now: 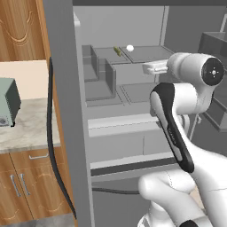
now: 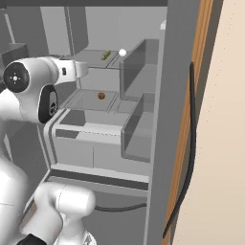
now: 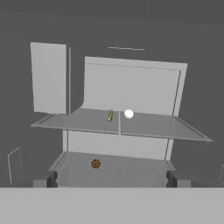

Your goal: Pick the egg and butter from the fridge and place them by the bowl for mixing.

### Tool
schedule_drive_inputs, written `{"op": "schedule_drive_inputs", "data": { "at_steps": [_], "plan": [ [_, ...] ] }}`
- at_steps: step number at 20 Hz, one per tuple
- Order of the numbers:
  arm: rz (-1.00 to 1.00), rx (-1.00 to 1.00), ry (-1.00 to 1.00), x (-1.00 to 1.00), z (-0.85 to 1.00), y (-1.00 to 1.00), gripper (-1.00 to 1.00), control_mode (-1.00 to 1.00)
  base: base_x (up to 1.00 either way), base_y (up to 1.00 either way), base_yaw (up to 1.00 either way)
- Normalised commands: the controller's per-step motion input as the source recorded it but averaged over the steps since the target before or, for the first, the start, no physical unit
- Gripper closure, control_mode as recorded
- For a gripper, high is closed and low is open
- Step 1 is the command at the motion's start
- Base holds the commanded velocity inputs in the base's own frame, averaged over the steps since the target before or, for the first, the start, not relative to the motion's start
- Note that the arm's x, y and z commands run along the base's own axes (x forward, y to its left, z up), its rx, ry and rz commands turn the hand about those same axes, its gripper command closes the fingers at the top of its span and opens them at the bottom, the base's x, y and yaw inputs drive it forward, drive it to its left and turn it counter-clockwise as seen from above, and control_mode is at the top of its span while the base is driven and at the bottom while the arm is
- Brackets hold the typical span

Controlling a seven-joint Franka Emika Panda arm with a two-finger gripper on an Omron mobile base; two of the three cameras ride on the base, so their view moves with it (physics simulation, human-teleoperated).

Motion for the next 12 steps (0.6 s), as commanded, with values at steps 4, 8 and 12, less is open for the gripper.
{"op": "schedule_drive_inputs", "data": {
  "at_steps": [4,8,12],
  "plan": [
    [0.0,0.0,0.06,0.63,0.0,0.14,-1.0,-1.0,0.0,0.0,0.0],
    [0.0,0.0,0.06,0.78,0.0,0.0,-1.0,-1.0,0.0,0.0,0.0],
    [0.0,0.0,0.02,0.84,0.0,0.0,-1.0,-1.0,0.0,0.0,0.0]
  ]
}}
